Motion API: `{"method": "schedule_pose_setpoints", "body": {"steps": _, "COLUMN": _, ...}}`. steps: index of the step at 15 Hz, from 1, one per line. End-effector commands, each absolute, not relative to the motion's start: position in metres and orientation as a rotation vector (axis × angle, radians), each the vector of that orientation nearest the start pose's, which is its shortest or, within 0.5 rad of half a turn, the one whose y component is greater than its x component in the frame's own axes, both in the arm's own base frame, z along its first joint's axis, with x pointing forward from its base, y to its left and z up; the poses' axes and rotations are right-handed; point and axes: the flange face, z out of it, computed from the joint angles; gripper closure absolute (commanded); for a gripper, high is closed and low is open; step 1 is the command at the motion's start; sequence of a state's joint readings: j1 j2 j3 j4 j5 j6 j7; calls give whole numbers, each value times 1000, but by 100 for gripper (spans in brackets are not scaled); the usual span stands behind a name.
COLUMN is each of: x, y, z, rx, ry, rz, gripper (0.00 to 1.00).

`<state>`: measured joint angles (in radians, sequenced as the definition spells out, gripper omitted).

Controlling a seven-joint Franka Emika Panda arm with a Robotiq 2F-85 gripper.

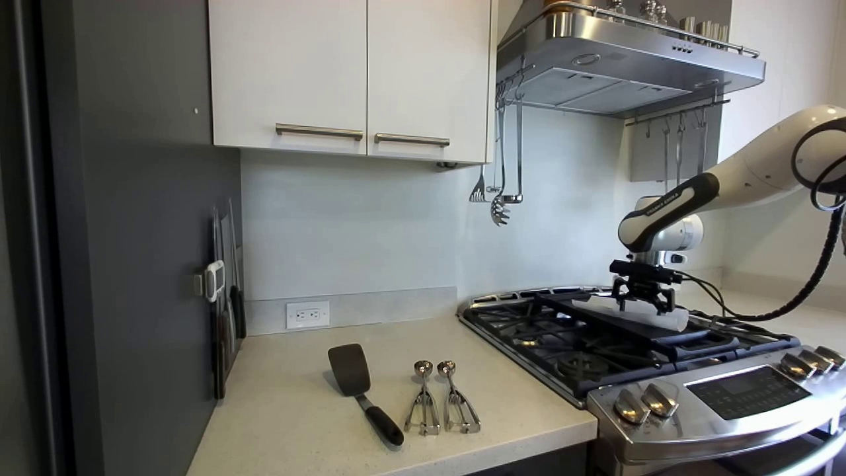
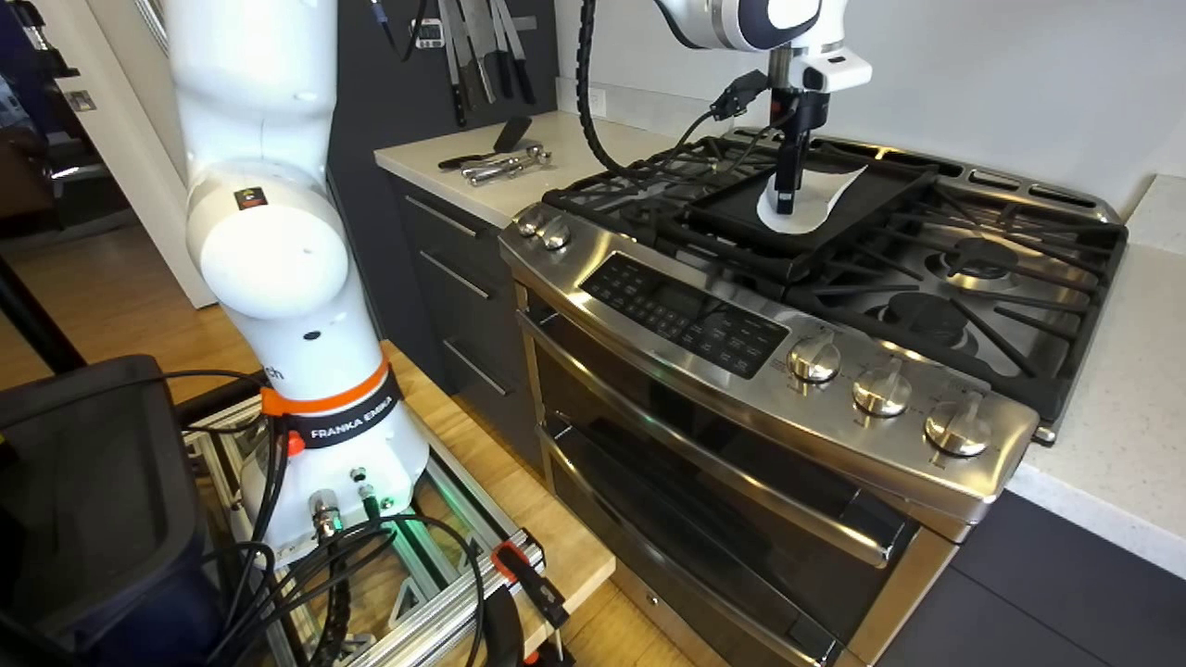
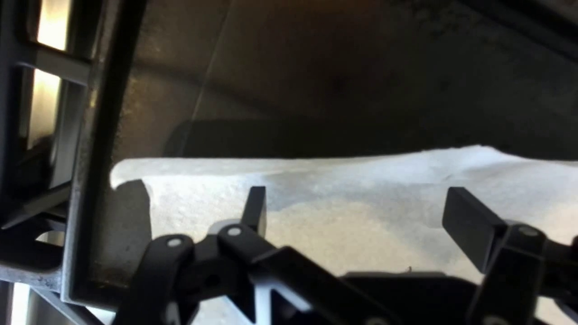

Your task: User the paper towel to wipe the black baking sheet

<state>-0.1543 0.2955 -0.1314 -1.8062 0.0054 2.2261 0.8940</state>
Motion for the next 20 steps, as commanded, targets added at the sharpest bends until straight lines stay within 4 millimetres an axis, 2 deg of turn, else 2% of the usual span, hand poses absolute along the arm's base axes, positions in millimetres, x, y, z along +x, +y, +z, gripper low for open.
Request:
{"method": "schedule_pose_setpoints", "body": {"steps": 1, "x": 632, "y": -177, "z": 385, "rx": -2566, "ry": 1768, "rz": -244, "gripper": 0}}
{"method": "schedule_pose_setpoints", "body": {"steps": 4, "x": 636, "y": -177, "z": 378, "rx": -2584, "ry": 1763, "rz": -241, "gripper": 1}}
{"method": "schedule_pose_setpoints", "body": {"steps": 10, "x": 639, "y": -177, "z": 380, "rx": -2590, "ry": 1762, "rz": -226, "gripper": 54}}
{"method": "schedule_pose_setpoints", "body": {"steps": 16, "x": 642, "y": -174, "z": 385, "rx": -2591, "ry": 1751, "rz": -238, "gripper": 98}}
{"method": "schedule_pose_setpoints", "body": {"steps": 20, "x": 647, "y": -181, "z": 387, "rx": -2609, "ry": 1738, "rz": -261, "gripper": 100}}
